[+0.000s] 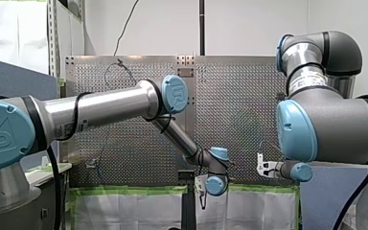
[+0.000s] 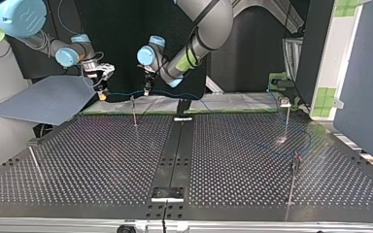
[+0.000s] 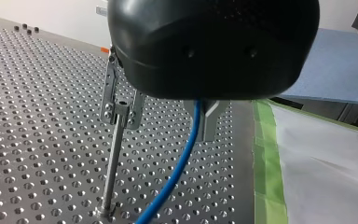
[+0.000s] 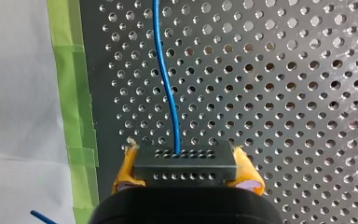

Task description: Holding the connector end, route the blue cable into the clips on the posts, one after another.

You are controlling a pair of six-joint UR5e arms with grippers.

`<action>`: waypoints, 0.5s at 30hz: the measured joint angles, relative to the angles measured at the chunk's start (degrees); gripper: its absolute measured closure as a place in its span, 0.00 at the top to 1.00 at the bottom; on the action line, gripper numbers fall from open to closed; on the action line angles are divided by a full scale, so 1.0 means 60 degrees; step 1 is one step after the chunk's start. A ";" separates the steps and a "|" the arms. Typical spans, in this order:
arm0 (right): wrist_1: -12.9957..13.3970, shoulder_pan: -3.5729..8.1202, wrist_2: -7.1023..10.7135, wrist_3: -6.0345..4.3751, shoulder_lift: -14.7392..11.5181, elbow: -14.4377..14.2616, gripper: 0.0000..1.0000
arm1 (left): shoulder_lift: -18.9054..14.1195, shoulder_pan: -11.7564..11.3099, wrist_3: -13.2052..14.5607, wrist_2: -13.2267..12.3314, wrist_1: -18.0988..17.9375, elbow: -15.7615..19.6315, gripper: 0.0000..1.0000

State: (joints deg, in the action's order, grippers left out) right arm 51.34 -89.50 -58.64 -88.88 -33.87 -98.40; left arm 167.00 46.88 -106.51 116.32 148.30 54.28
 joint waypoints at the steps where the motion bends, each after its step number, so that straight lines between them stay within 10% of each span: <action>1: 0.0002 0.0003 0.0001 -0.0005 0.0001 0.0004 0.00 | 0.0000 -0.0001 0.0004 -0.0010 0.0014 -0.0001 0.00; 15: -0.0019 0.0049 -0.0023 -0.0079 0.0023 0.0075 0.00 | -0.0399 0.0368 0.0314 -0.0017 0.0112 0.0001 0.00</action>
State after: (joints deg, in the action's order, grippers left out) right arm 51.23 -89.21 -58.78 -89.35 -33.73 -97.95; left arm 164.60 49.09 -104.63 116.22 148.97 54.29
